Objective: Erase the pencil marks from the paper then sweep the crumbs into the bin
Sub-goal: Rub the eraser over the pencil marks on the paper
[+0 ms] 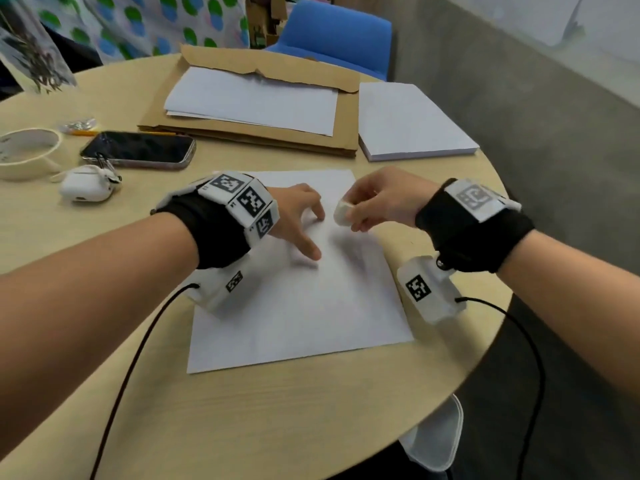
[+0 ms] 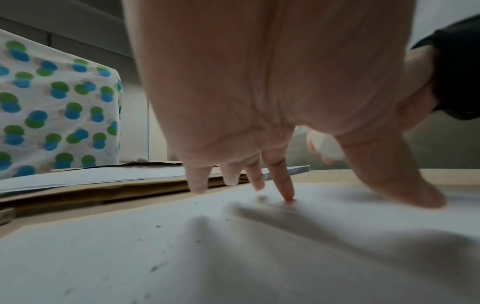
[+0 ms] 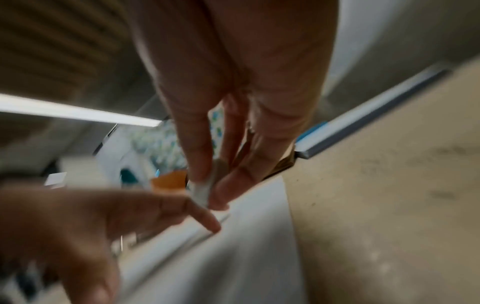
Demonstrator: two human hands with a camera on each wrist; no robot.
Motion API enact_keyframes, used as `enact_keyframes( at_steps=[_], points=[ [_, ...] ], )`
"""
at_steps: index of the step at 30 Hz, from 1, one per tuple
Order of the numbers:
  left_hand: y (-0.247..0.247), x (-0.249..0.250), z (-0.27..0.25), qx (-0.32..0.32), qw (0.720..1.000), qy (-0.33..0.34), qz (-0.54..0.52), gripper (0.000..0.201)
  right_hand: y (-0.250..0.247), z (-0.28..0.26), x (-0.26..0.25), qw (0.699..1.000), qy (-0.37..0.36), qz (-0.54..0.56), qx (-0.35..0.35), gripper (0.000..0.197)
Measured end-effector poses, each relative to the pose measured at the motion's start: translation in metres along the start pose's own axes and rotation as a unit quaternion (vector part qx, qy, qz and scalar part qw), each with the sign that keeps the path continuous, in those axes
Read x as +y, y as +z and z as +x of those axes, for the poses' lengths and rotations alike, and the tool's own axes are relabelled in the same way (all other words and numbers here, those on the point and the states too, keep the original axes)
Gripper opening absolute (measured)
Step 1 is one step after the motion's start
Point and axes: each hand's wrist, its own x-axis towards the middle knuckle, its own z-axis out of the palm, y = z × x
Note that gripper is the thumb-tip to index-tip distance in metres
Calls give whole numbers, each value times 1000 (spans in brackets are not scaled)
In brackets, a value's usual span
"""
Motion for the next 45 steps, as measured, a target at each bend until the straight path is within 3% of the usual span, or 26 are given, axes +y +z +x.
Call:
enact_keyframes(
  at_steps=[4, 9, 13, 15, 19, 21, 26, 28, 34, 38, 41, 45],
  points=[
    [2, 6, 4, -24, 999, 18, 38, 102, 9, 19, -12, 981, -31, -188, -41, 11],
    [3, 8, 2, -40, 996, 34, 70, 112, 16, 13, -5, 947, -94, -308, 4, 21],
    [4, 10, 2, -68, 992, 7, 107, 118, 14, -11, 3, 913, -90, -385, -96, 32],
    [4, 10, 1, -74, 992, 4, 99, 118, 8, -8, -2, 913, -72, -384, -122, 31],
    [3, 12, -3, -63, 993, 25, 93, 112, 7, 19, -6, 935, -92, -342, -4, 29],
    [4, 13, -3, -57, 993, 27, 96, 112, 12, 15, 0, 933, -114, -340, 19, 29],
    [5, 12, 0, -64, 992, 15, 112, 116, 16, -19, 10, 901, -131, -403, -96, 28],
    [4, 12, -1, -68, 991, 15, 115, 117, 13, -13, -1, 893, -114, -421, -112, 26],
    [6, 14, -2, -56, 992, 25, 111, 114, 17, 7, 2, 924, -115, -363, 22, 24],
    [5, 14, -2, -52, 991, 17, 123, 114, 20, -27, 18, 916, -113, -378, -75, 24],
    [5, 15, -1, -60, 989, 16, 137, 116, 14, -22, 6, 914, -74, -381, -120, 26],
    [4, 16, 0, -78, 988, 16, 130, 114, 9, 9, -2, 940, -46, -337, -5, 26]
  ],
)
